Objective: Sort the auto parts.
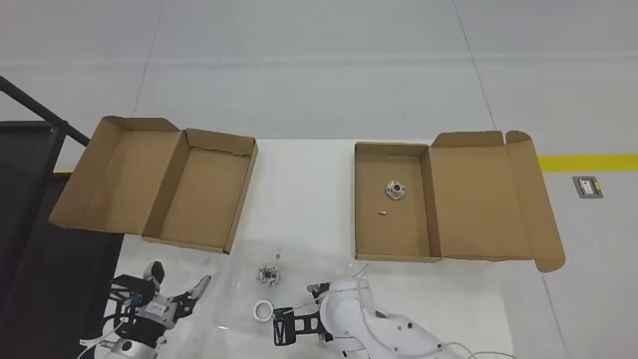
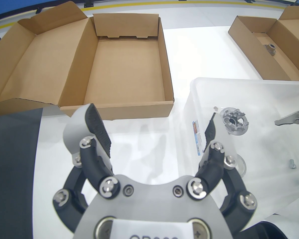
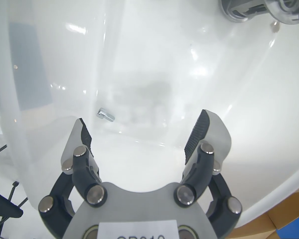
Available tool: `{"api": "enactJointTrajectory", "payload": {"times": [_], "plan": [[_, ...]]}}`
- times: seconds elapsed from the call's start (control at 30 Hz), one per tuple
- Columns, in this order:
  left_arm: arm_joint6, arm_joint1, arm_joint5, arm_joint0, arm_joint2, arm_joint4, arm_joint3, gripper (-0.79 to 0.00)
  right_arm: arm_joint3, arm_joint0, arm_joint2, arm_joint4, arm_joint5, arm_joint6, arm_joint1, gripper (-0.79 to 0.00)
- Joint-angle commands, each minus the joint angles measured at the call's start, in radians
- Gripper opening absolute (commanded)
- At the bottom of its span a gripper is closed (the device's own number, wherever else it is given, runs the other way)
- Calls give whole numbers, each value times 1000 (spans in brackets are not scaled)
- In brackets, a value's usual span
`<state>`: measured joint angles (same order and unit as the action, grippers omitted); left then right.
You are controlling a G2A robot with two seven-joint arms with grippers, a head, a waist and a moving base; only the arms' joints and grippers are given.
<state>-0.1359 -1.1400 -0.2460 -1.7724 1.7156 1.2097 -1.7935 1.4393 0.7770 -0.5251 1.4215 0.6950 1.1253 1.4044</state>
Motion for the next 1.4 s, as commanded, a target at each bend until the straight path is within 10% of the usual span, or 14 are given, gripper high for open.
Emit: {"api": "enactJointTrajectory", "payload": {"times": [0.0,0.3,0.4,1.37], "plan": [[0,0,0,0,0,0,0,0,-19,-25,27,-35,-7,7,-1,-74],[0,0,0,0,0,0,0,0,-67,-127,141,-180,-37,37,-10,-175],[0,0,0,0,0,0,0,0,-68,-152,165,-215,-50,50,-14,-394],[0,0,0,0,0,0,0,0,-153,-272,311,-386,-48,47,3,-379]]}}
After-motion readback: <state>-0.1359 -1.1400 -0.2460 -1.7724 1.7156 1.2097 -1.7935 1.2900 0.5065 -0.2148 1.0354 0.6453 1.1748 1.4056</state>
